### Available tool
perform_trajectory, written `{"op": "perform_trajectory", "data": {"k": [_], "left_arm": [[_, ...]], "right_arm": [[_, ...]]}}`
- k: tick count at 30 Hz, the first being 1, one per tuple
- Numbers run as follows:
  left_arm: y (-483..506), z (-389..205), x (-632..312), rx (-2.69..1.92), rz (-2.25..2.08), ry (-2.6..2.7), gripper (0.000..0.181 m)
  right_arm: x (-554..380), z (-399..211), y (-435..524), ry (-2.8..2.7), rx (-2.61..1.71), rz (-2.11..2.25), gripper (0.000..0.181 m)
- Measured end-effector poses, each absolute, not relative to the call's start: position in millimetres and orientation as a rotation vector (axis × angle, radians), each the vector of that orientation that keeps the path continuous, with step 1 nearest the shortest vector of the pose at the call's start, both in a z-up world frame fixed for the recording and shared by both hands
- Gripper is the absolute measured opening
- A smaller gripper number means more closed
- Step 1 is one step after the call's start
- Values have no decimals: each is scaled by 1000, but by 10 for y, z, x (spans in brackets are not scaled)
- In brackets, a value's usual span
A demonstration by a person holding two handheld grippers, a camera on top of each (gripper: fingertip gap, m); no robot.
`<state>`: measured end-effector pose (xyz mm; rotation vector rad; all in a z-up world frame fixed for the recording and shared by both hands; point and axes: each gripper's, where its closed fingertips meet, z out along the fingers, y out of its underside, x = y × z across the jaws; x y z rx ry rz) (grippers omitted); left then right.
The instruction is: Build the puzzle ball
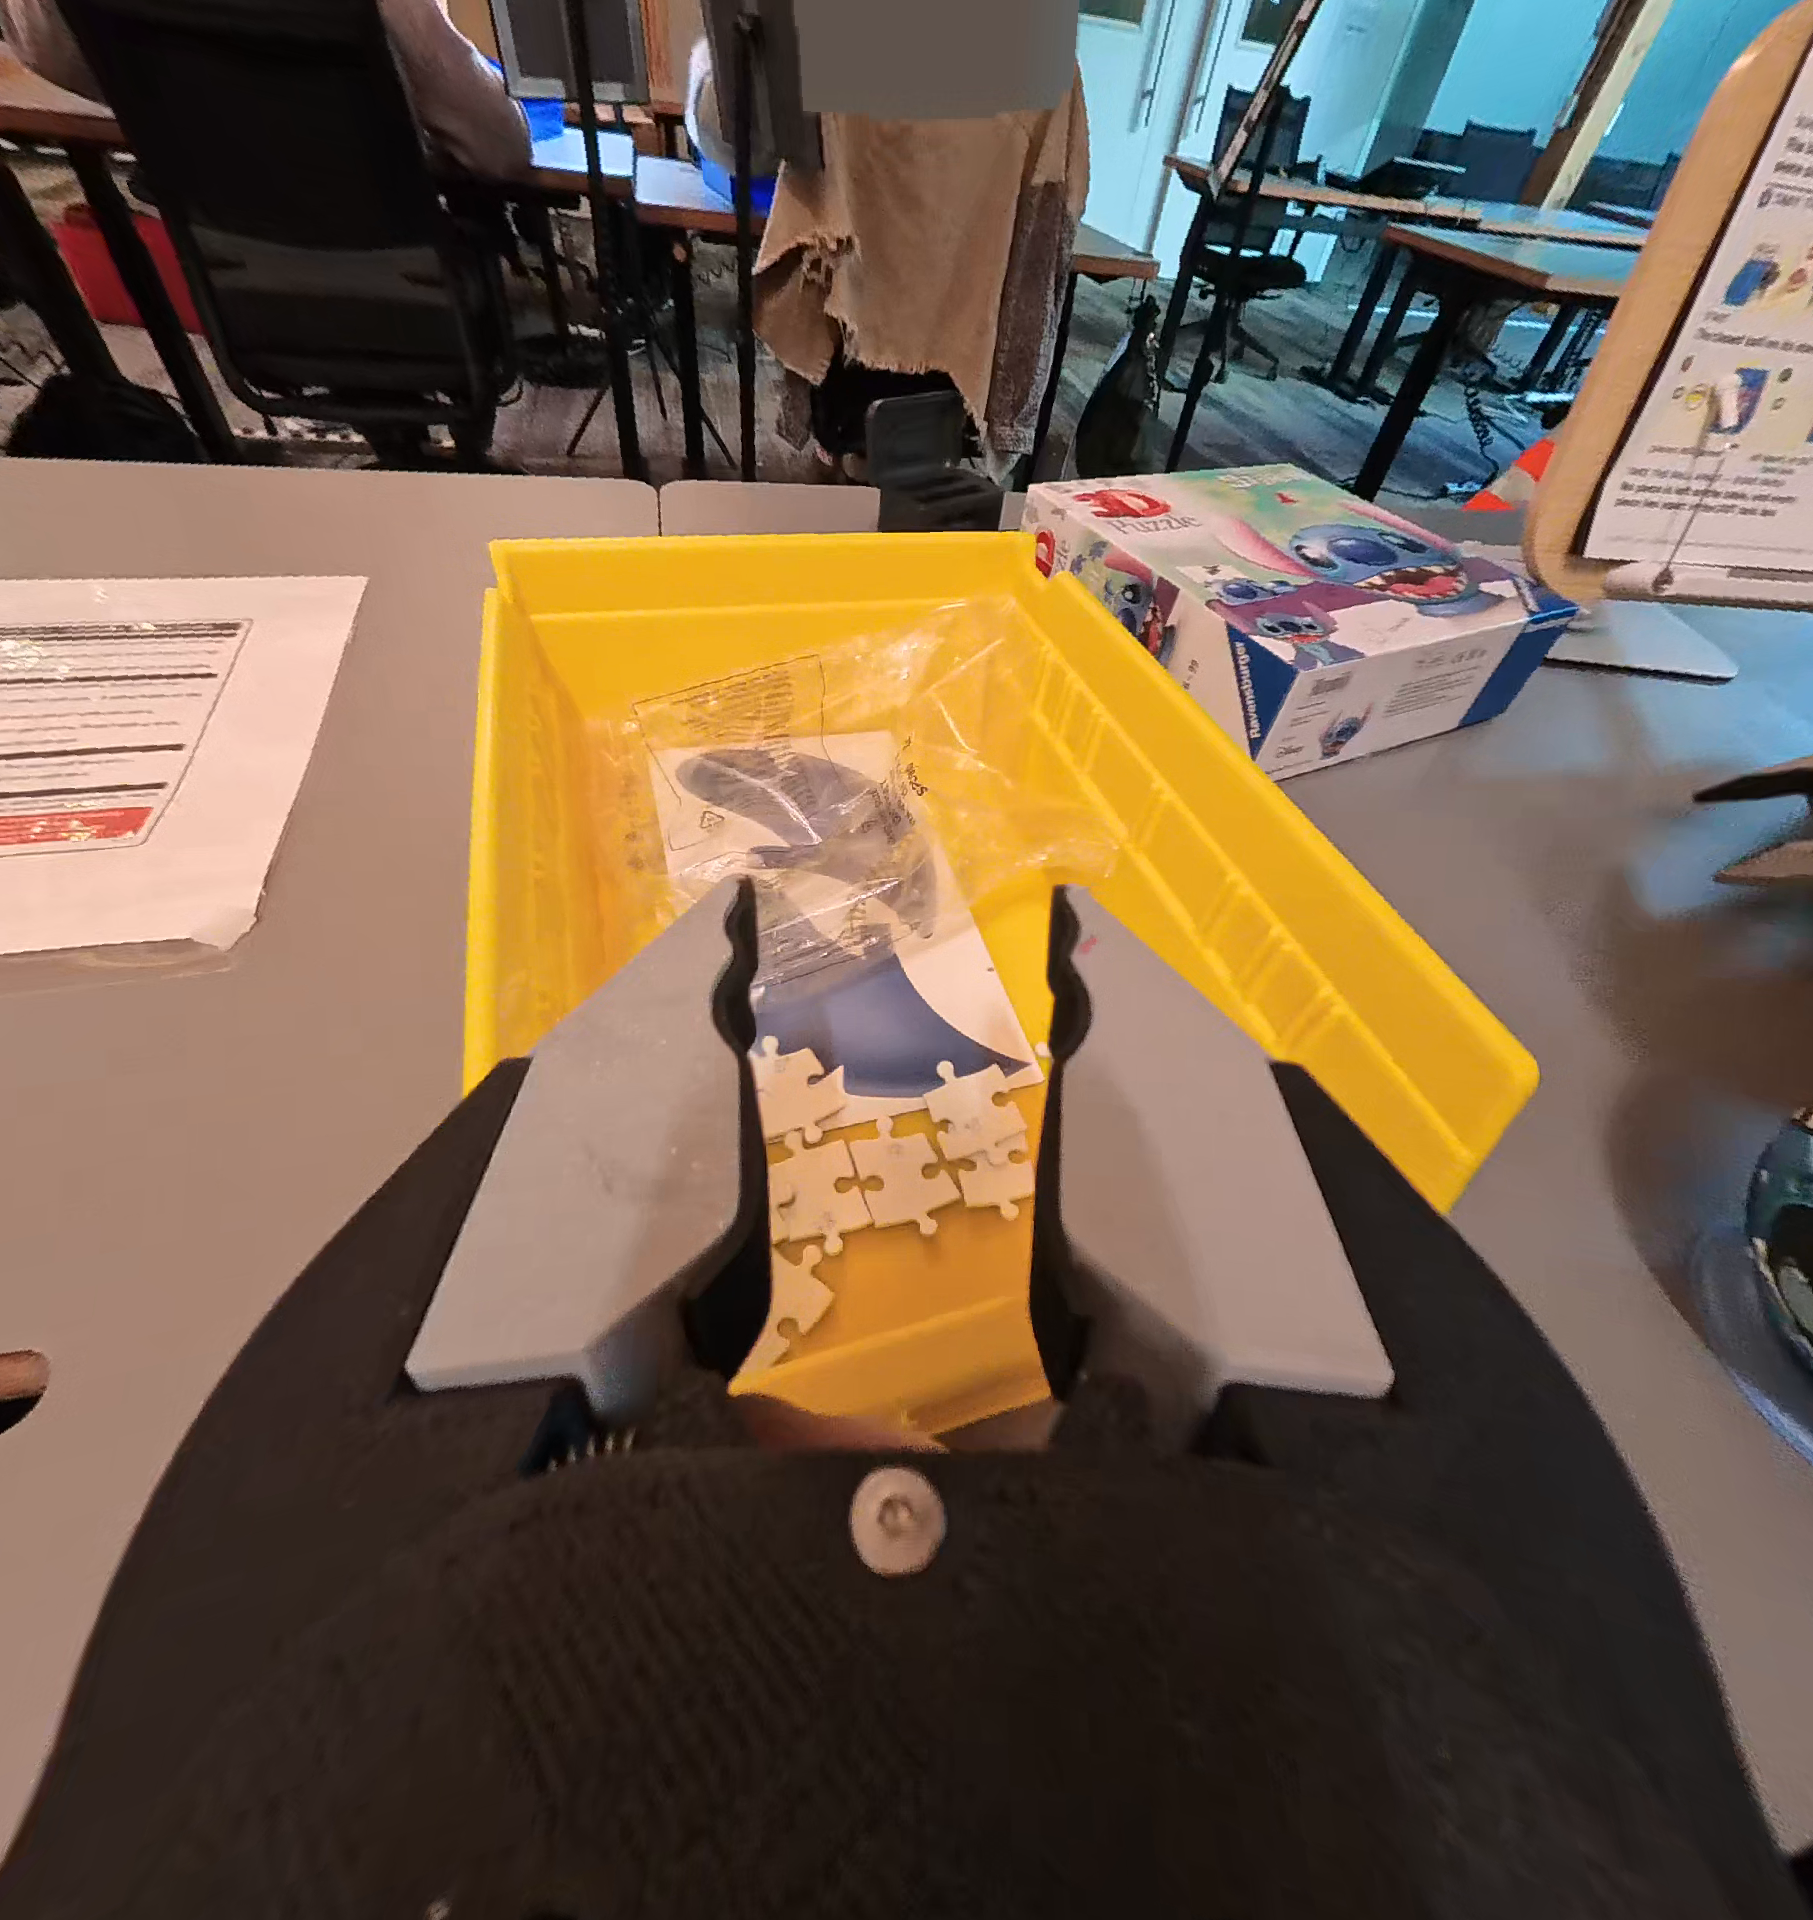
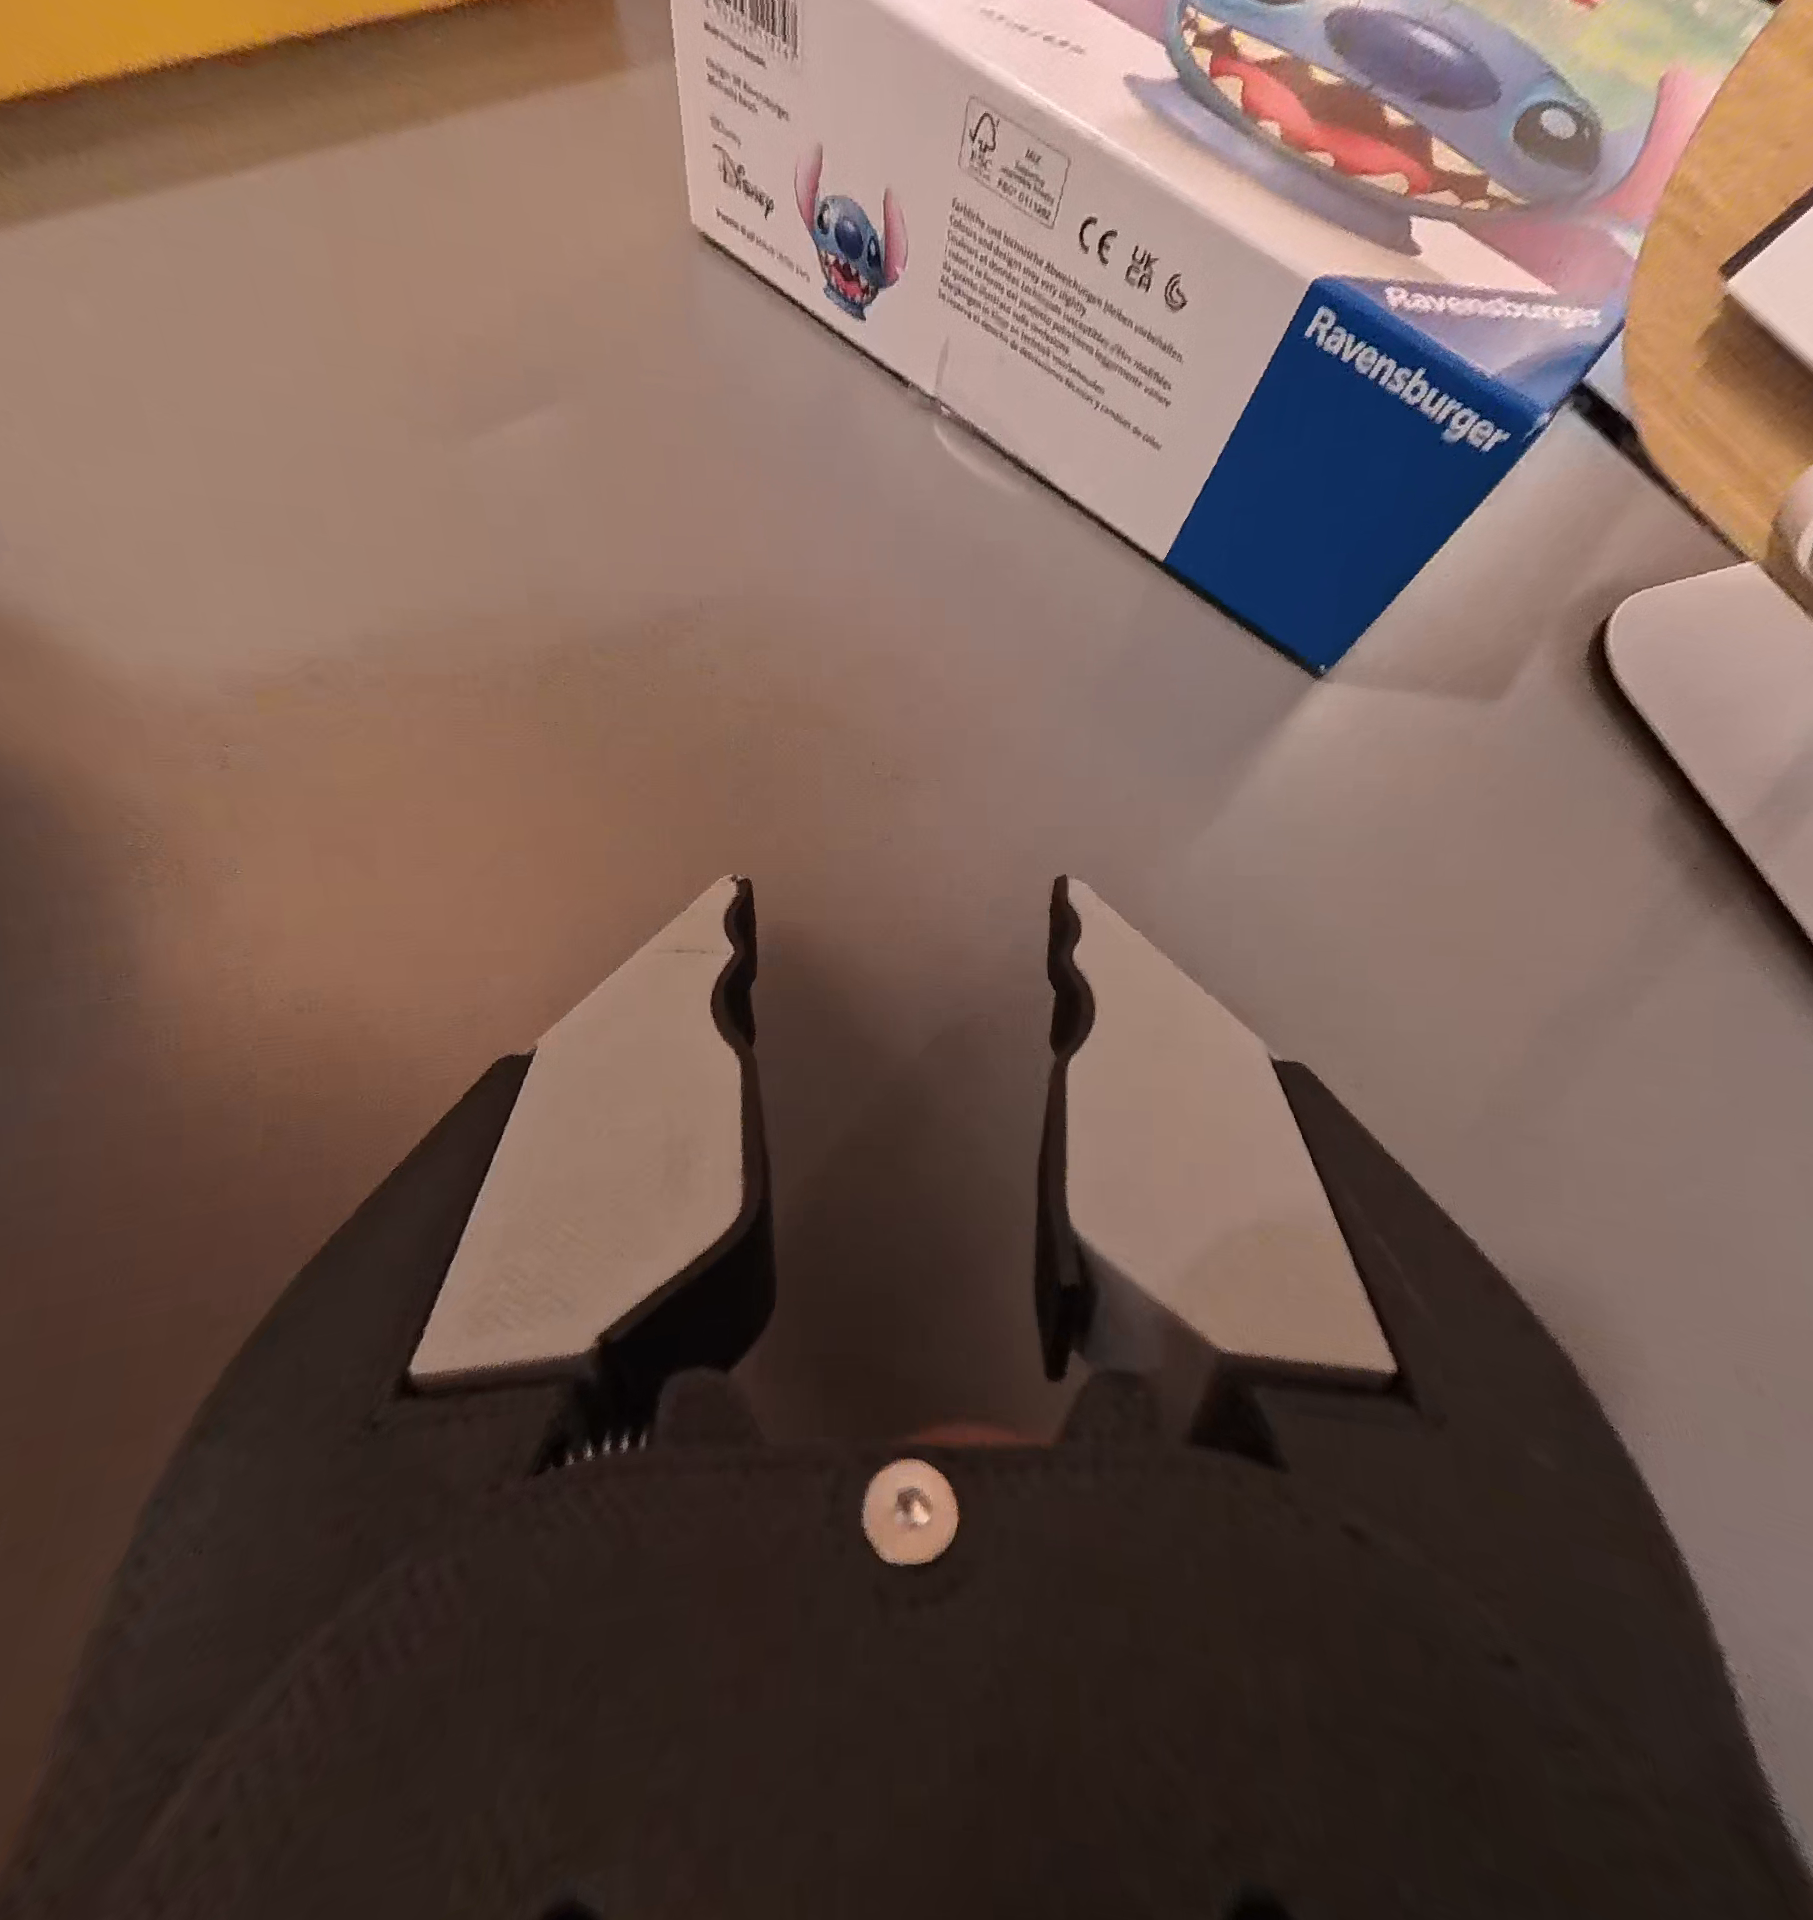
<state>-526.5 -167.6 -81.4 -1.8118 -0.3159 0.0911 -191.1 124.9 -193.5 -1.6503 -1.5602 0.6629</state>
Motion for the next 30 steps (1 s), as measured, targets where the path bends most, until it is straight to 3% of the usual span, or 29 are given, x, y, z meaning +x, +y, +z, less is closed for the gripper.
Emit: {"op": "perform_trajectory", "data": {"k": [7, 30], "left_arm": [[-1870, -708, -5512, -1728, 303, -318, 48], [-1947, -735, -5480, -1691, 290, -293, 50]], "right_arm": [[-1932, -1765, 1322, -1461, -1592, 706, 53], [-1893, -1504, 1388, -1322, -1481, 764, 48]]}}
